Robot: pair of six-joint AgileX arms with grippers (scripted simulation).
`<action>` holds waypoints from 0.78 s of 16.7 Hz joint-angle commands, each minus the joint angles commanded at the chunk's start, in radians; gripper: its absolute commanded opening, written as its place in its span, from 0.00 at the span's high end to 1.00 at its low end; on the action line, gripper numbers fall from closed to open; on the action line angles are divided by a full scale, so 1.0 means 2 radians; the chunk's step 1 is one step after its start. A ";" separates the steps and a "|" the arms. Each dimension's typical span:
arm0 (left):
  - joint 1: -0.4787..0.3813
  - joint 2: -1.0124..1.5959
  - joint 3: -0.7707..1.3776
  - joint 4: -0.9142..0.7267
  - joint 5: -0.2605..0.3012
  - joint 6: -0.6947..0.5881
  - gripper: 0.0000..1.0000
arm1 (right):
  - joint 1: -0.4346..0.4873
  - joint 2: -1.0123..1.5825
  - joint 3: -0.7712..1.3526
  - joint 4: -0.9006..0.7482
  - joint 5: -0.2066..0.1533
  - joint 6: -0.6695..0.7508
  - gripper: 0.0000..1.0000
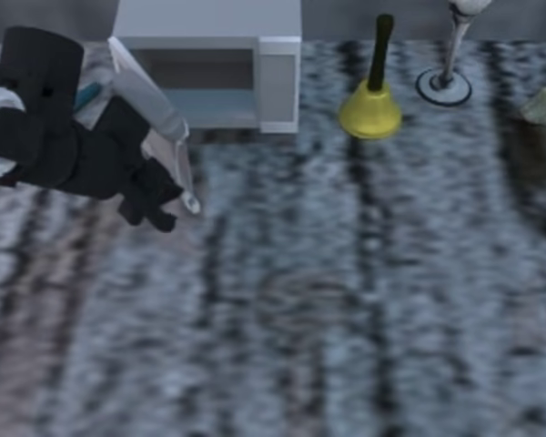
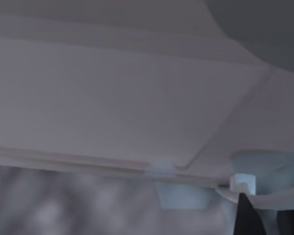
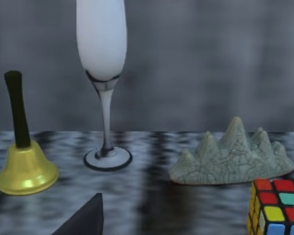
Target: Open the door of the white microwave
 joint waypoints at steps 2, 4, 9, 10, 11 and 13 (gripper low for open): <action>0.005 0.000 0.002 -0.006 0.006 0.012 1.00 | 0.000 0.000 0.000 0.000 0.000 0.000 0.00; 0.011 0.000 0.005 -0.010 0.012 0.025 1.00 | 0.000 0.000 0.000 0.000 0.000 0.000 0.00; 0.019 0.001 0.007 -0.020 0.021 0.042 1.00 | 0.000 0.000 0.000 0.000 0.000 0.000 0.00; 0.019 0.001 0.007 -0.020 0.021 0.042 1.00 | 0.000 0.000 0.000 0.000 0.000 0.000 0.00; 0.019 0.001 0.007 -0.020 0.021 0.042 1.00 | 0.000 0.000 0.000 0.000 0.000 0.000 0.00; 0.019 0.001 0.007 -0.020 0.021 0.042 1.00 | 0.000 0.000 0.000 0.000 0.000 0.000 0.00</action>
